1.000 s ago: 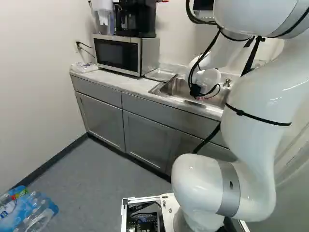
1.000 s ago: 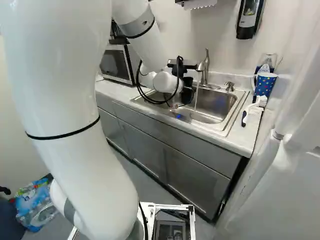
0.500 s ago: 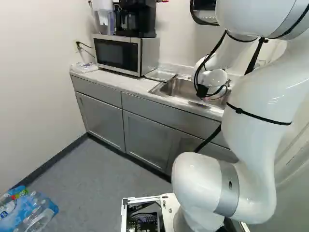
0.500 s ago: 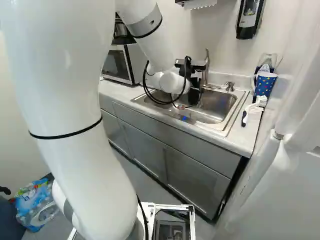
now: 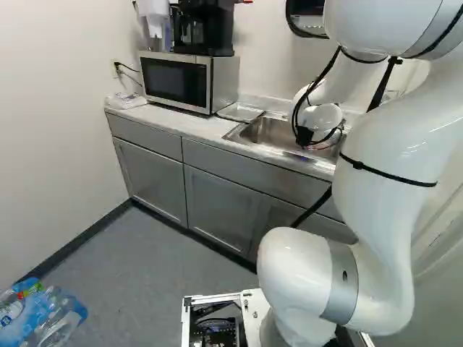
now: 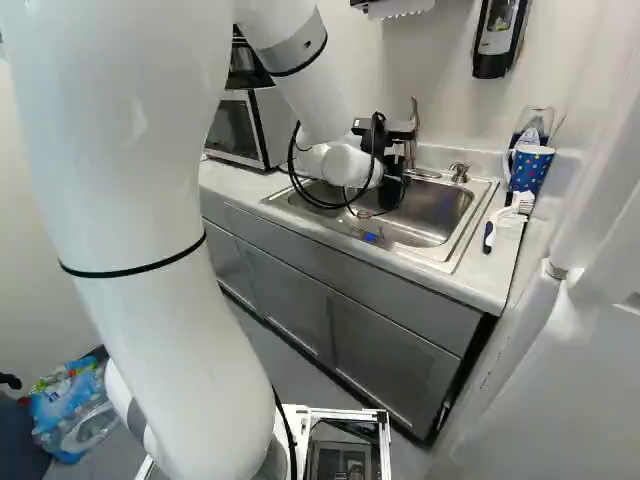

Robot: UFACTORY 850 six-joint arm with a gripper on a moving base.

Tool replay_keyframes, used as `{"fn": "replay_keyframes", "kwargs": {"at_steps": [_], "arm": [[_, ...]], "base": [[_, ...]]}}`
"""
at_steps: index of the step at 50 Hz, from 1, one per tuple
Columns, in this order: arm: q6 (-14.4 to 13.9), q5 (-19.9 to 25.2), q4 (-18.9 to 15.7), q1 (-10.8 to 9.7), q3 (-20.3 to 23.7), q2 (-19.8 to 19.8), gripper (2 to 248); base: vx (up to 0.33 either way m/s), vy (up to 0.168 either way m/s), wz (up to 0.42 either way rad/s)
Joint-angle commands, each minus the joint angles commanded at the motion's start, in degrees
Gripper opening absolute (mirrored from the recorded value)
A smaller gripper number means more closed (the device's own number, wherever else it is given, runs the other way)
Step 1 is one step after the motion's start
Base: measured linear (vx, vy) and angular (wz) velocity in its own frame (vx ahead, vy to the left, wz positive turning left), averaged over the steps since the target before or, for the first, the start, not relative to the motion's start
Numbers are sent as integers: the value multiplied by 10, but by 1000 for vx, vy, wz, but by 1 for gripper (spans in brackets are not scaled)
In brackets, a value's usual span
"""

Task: Rinse the cup and place it in the tray

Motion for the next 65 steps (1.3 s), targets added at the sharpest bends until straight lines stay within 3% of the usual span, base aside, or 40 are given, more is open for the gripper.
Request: {"fn": "replay_keyframes", "kwargs": {"at_steps": [65], "arm": [[0,0,0,0,0,0,125]], "base": [[0,0,0]]}}
